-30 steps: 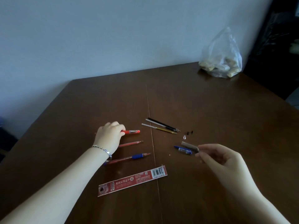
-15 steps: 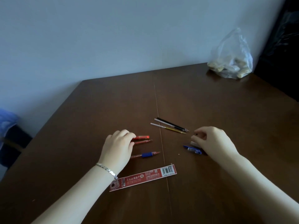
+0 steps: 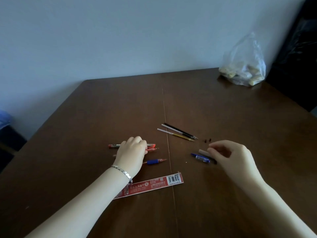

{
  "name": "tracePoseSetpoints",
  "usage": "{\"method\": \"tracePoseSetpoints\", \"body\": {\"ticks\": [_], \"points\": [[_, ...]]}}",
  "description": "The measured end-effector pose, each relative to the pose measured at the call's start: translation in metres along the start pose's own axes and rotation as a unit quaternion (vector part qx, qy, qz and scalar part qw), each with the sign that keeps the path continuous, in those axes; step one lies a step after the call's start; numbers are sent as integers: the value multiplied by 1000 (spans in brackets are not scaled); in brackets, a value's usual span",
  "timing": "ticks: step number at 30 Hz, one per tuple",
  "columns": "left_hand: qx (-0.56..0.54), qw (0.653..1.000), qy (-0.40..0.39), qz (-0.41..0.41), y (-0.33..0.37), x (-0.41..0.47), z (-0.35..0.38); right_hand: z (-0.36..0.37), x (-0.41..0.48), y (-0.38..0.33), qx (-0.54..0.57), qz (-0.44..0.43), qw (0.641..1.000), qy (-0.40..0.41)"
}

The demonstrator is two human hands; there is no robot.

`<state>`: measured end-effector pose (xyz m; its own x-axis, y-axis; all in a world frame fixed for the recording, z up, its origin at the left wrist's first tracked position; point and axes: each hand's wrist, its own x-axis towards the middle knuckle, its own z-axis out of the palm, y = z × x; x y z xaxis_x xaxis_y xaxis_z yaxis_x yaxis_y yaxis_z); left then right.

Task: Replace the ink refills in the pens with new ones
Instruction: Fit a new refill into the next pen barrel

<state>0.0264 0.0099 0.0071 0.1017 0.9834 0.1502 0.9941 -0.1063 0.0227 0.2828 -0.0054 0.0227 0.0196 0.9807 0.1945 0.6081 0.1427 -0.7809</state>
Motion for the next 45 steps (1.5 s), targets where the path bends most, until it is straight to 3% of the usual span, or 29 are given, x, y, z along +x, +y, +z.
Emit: {"method": "tracePoseSetpoints", "body": {"ticks": [3,5,7,12,15,19,27,37,41,45], "points": [[-35,995,89,21,12,-11,-13,-6,-13,-9,120,17,993,5],[-141,978,151,37,28,-26,-30,-9,-16,-18,237,41,970,21],[-264,950,164,29,47,-40,-50,-11,-18,-30,351,71,933,21],[-573,816,75,-17,77,-60,-79,-11,-23,-57,446,53,894,-5],[-626,779,19,-12,83,-67,-78,-7,-28,-64,482,74,872,-34],[-620,784,1,-18,83,-68,-70,-5,-35,-70,512,87,852,-64],[-580,815,-4,-19,83,-72,-70,-3,-40,-71,451,75,887,-62],[-557,830,36,6,86,-75,-68,0,-42,-68,412,70,902,-107],[-562,826,39,-2,88,-75,-66,2,-44,-63,473,90,866,-137],[-548,835,43,-5,87,-73,-66,1,-44,-60,453,79,881,-113]]}}
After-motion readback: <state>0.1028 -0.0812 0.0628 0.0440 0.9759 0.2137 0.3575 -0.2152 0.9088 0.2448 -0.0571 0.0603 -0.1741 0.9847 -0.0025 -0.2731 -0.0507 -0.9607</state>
